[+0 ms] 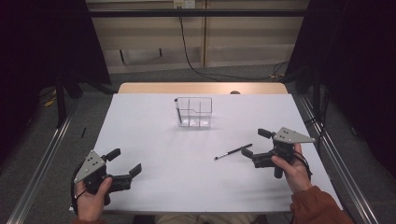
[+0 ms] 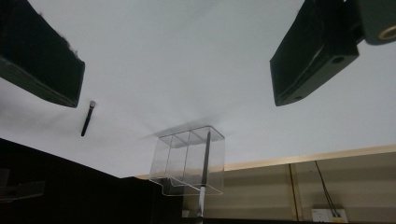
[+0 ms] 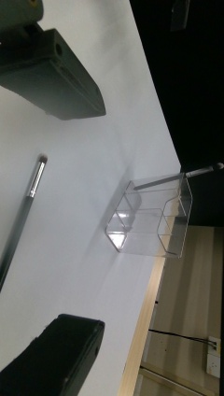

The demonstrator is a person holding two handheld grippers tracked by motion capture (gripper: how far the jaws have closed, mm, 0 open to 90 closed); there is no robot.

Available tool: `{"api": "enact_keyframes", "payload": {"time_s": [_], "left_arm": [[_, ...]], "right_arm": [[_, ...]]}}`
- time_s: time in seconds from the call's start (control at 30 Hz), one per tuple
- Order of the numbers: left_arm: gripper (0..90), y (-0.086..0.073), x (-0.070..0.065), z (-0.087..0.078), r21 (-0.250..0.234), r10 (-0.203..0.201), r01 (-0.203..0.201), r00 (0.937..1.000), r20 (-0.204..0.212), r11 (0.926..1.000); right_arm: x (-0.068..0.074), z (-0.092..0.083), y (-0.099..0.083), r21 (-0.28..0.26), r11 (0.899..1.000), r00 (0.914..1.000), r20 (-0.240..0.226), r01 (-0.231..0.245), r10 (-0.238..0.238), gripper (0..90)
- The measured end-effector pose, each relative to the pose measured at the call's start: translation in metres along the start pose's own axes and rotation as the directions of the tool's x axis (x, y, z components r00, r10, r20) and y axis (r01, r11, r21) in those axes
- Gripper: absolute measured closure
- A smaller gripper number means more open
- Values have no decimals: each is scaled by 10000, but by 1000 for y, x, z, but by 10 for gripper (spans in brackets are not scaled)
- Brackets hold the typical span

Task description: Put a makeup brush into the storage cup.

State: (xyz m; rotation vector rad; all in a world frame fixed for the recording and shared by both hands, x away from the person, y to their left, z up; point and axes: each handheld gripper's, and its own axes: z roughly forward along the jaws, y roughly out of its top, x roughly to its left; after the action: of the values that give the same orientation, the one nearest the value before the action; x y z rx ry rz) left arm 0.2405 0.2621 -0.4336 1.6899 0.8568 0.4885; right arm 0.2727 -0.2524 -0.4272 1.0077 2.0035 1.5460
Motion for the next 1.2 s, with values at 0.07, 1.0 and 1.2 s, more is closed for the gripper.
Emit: {"api": "enact_keyframes", "payload": {"time_s": [0.07, 1.0, 1.2], "left_arm": [[30, -1, 1, -1, -17, -79, 79, 10000, -33, 10000], [26, 1, 1, 2, 60, 168, -168, 9998, 63, 9998], [27, 1, 1, 4, 116, 169, -170, 9998, 54, 9998]], "right_arm": [[-4, 4, 2, 120, 9999, 10000, 81, 56, -57, 0], [-33, 44, 20, 3635, 9292, 9973, -529, 661, -503, 20], [-42, 52, 23, 4523, 8888, 9960, -790, 739, -426, 32]]}}
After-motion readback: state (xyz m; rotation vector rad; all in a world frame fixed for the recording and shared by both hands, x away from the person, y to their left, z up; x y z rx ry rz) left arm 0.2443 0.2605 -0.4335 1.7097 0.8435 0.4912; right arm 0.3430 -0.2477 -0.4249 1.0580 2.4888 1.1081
